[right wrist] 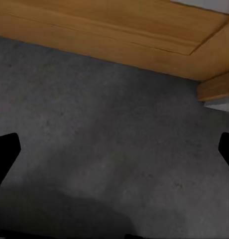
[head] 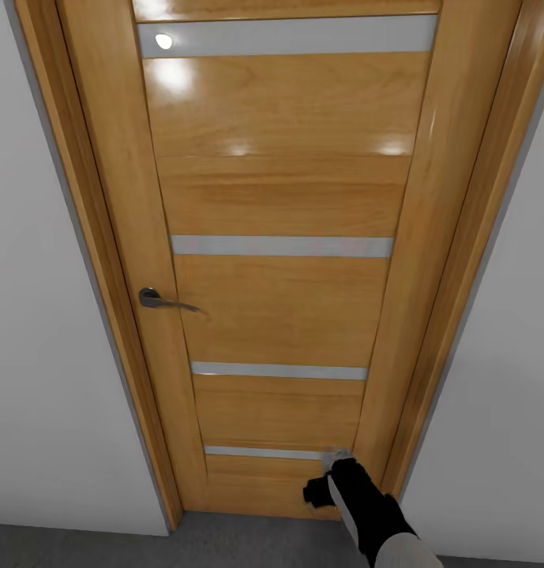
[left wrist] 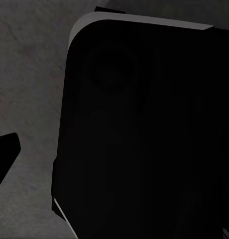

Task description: Move the two storage containers from the living room to the garage. In the garage, place one container on the floor and stack the other container on top of it (either order is fine).

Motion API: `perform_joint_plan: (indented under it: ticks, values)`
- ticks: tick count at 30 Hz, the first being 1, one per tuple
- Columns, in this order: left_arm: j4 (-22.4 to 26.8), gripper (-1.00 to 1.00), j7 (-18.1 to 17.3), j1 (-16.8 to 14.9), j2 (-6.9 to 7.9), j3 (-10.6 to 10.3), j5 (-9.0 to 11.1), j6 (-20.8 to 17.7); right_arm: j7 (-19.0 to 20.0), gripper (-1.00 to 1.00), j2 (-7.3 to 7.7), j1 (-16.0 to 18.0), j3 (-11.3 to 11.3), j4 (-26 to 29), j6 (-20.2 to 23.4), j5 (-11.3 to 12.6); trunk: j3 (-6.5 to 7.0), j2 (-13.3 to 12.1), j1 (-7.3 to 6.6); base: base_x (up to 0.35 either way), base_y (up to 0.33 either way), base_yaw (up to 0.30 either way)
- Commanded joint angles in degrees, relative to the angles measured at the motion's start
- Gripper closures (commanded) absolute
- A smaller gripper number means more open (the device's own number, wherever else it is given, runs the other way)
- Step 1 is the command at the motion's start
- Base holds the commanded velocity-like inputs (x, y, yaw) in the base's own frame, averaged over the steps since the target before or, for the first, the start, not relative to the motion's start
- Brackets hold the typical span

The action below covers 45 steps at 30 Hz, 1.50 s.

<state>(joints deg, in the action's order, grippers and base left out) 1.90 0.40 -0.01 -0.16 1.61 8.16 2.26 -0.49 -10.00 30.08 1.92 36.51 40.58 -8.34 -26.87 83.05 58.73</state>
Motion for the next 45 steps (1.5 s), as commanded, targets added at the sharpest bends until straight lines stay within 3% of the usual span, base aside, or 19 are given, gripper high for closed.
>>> perform_joint_plan:
  ticks: [1, 5, 10, 16, 18, 20, 22, 23, 24, 25, 26, 28, 30, 45]
  values:
    - [0.03, -1.0, 0.04, -0.01, -0.02, 0.1, 0.37, 0.11, -0.05, -1.0, 0.0, 0.16, 2.1, 3.66, 2.53, -0.15, -0.06, 0.03, 0.0, 0.0, 0.0, 0.0]
    - [0.03, -1.0, 0.04, -0.04, -0.07, 0.14, 0.37, 0.11, -0.3, -1.0, 0.0, 2.13, 8.44, 14.53, 10.82, 0.28, -0.06, 0.03, 0.0, 0.0, 0.0, 0.0]
    - [0.03, -1.0, 0.04, -0.05, -0.05, 0.15, 0.37, 0.11, 0.04, -1.0, 0.0, 10.09, 11.36, 19.54, 19.42, 1.28, -0.06, 0.03, 0.0, 0.0, 0.0, 0.0]
    - [0.03, -1.0, 0.04, -0.01, -0.02, 0.15, 0.35, 0.11, 0.2, -1.0, 0.0, 13.2, 14.56, 22.87, 19.42, 3.75, -0.06, 0.03, 0.0, 0.0, 0.0, 0.0]
    - [0.03, -1.0, 0.04, 0.0, -0.02, 0.15, 0.36, 0.11, 0.25, -1.0, 0.0, 13.49, 17.06, 23.36, 19.42, 4.06, -0.06, 0.03, 0.0, 0.0, 0.0, 0.0]
    - [0.03, -1.0, 0.04, -0.01, -0.02, 0.15, 0.37, 0.11, 0.3, -1.0, 0.0, 13.59, 20.07, 23.57, 19.42, 4.22, -0.06, 0.03, 0.0, 0.0, 0.0, 0.0]
    - [0.03, -1.0, 0.04, 0.0, -0.02, 0.15, 0.37, 0.11, 0.35, -1.0, 0.0, 13.64, 24.65, 23.67, 19.42, 4.6, -0.06, 0.03, 0.0, 0.0, 0.0, 0.0]
    - [0.03, -1.0, 0.04, 0.0, -0.02, 0.15, 0.37, 0.11, 0.36, -1.0, 0.0, 13.66, 28.41, 23.71, 18.32, 5.23, -0.06, 0.03, 0.0, 0.0, 0.0, 0.0]
    - [0.03, -1.0, 0.04, -0.01, -0.02, 0.15, 0.37, 0.11, 0.38, -1.0, 0.0, 13.67, 32.23, 23.75, 16.29, 6.42, -0.06, 0.03, 0.0, 0.0, 0.0, 0.0]
    - [0.03, -1.0, 0.04, 0.0, -0.02, 0.15, 0.37, 0.11, 0.23, -1.0, 0.0, 13.68, 37.0, 23.8, 13.33, 9.2, -0.06, 0.03, 0.0, 0.0, 0.0, 0.0]
    - [0.03, -1.0, 0.04, 0.0, -0.02, 0.14, 0.37, 0.11, 0.05, -1.0, 0.0, 13.68, 39.11, 23.79, 11.62, 11.46, -0.06, 0.03, 0.0, 0.0, 0.0, 0.0]
    - [0.03, -1.0, 0.04, -0.01, -0.02, 0.14, 0.37, 0.11, -0.25, -1.0, 0.0, 13.68, 41.03, 23.83, 9.89, 14.37, -0.06, 0.03, 0.0, 0.0, 0.0, 0.0]
    - [0.03, -1.0, 0.04, -0.02, -0.02, 0.14, 0.37, 0.11, -0.63, -1.0, 0.0, 13.69, 42.49, 23.96, 8.73, 16.7, -0.06, 0.03, 0.0, 0.0, 0.0, 0.0]
    - [0.03, -1.0, -0.2, -0.08, -0.02, 0.15, 0.38, 0.11, -4.62, -1.0, 0.0, 18.56, 41.95, 28.52, 7.26, 12.21, -0.06, 0.03, 0.0, 0.0, 0.0, 0.0]
